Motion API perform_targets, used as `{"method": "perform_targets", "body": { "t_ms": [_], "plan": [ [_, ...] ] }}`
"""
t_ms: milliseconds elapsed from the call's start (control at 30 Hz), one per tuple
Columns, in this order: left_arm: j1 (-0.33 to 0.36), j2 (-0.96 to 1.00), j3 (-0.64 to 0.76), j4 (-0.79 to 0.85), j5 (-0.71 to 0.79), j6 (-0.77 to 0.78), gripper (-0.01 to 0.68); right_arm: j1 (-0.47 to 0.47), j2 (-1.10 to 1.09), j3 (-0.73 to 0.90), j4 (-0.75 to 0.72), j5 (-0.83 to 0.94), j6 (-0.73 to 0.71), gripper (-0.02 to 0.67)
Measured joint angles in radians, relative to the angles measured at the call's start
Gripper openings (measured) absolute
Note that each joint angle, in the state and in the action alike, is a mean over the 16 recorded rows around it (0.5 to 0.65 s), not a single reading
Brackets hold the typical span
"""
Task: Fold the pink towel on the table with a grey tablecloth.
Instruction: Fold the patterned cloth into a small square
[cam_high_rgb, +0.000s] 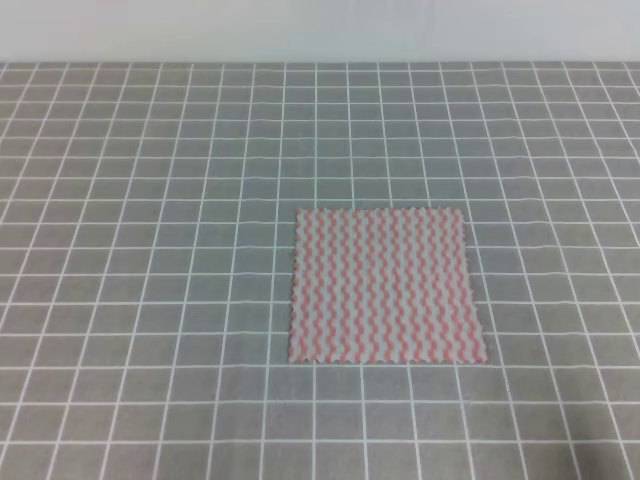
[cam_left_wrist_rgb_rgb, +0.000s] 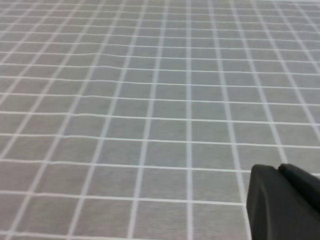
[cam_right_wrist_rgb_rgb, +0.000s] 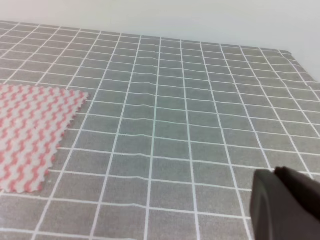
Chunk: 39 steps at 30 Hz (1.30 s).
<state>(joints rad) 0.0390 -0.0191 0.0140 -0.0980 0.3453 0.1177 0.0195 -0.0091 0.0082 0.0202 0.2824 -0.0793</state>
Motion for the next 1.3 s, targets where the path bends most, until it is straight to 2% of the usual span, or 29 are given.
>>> {"method": "perform_targets", "body": {
  "t_ms": [333, 833, 1033, 1300],
  "plan": [
    [-0.049, 0.000, 0.000, 0.000, 0.000, 0.000, 0.001, 0.000, -0.004, 0.002, -0.002, 0.000, 0.000, -0.018],
    [-0.051, -0.004, 0.001, 0.000, 0.001, 0.000, 0.000, 0.000, -0.004, 0.002, 0.003, 0.000, -0.001, -0.017],
    [-0.050, 0.001, -0.002, 0.000, 0.003, 0.000, 0.000, 0.001, -0.007, 0.005, 0.207, -0.004, 0.000, -0.017],
    [-0.050, 0.005, -0.005, 0.010, 0.003, 0.001, 0.000, 0.001, -0.009, 0.006, 0.685, -0.038, -0.002, -0.017]
  ]
}}
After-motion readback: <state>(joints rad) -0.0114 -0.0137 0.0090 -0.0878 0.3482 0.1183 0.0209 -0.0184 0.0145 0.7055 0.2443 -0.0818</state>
